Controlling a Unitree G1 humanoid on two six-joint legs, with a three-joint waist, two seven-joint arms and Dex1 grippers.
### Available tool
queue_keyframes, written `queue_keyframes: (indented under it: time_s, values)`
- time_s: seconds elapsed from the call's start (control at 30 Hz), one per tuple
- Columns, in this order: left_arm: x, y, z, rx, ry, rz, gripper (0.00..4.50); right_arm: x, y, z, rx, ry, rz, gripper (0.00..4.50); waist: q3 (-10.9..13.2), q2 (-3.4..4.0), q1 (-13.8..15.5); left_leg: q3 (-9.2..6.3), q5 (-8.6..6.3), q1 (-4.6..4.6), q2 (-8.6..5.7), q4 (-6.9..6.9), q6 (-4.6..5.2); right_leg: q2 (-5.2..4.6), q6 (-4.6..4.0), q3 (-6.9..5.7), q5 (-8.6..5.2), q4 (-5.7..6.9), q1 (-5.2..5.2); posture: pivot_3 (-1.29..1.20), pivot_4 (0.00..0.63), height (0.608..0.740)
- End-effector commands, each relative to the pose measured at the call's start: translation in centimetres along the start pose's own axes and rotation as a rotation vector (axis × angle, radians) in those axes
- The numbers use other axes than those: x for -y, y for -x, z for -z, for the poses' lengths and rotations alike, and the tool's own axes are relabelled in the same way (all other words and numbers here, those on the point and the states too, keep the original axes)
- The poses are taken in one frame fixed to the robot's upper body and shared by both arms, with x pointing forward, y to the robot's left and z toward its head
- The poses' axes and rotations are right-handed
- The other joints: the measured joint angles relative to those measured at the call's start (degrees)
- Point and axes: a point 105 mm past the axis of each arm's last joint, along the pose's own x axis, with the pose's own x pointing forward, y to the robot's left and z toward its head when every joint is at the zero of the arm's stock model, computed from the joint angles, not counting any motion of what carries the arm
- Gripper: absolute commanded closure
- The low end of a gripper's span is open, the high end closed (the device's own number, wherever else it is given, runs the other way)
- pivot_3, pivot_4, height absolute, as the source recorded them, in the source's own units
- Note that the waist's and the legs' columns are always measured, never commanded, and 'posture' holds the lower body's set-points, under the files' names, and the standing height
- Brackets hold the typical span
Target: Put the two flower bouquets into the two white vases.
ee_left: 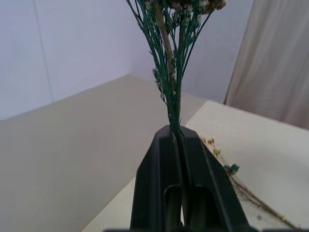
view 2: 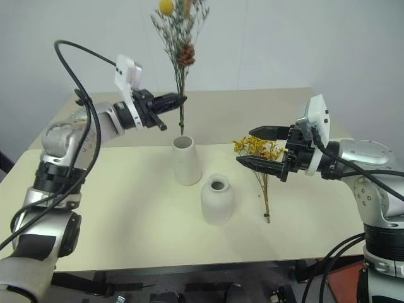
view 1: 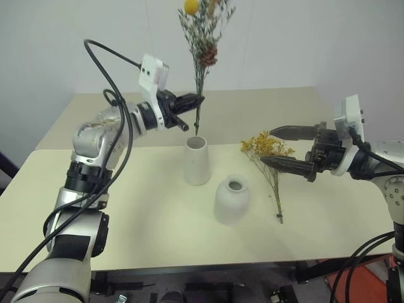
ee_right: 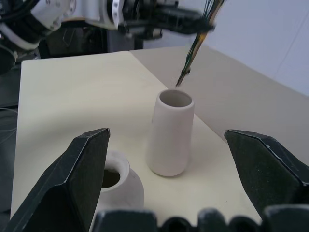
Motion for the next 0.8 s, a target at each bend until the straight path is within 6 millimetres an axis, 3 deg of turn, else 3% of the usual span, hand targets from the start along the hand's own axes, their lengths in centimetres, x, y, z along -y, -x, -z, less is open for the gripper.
queue_keyframes:
  time_s: [0.03, 0.6, 0.8]
  values:
    - [1.0, 0.2, -1.6, 0.057, -0.094, 0.025, 4.47, -0.2, 0.5, -1.3, 0.018, 0.040, 0.010, 0.00, 0.0, 0.00, 0.1, 0.00, 0.00, -0.01, -0.01, 0.01, 0.00, 0.00, 0.00, 0.00, 0.00, 0.00, 0.00, 0.00, 0.150, 0.740]
    - [0.8, 1.4, 3.0, 0.047, -0.045, -0.110, 4.47, -0.3, 0.9, -1.4, 0.020, 0.015, 0.019, 0.00, 0.0, 0.00, 0.5, 0.00, -0.01, 0.01, 0.01, 0.12, 0.02, 0.02, 0.00, -0.01, 0.00, 0.06, 0.03, 0.00, 0.150, 0.740]
    - [1.4, 1.6, 3.6, 0.027, -0.003, -0.102, 2.96, -0.3, 0.9, -1.4, 0.019, 0.011, 0.018, 0.00, 0.0, 0.00, 0.5, 0.00, -0.01, 0.03, 0.02, 0.12, 0.02, 0.03, 0.00, -0.01, 0.00, 0.08, 0.04, 0.00, 0.150, 0.740]
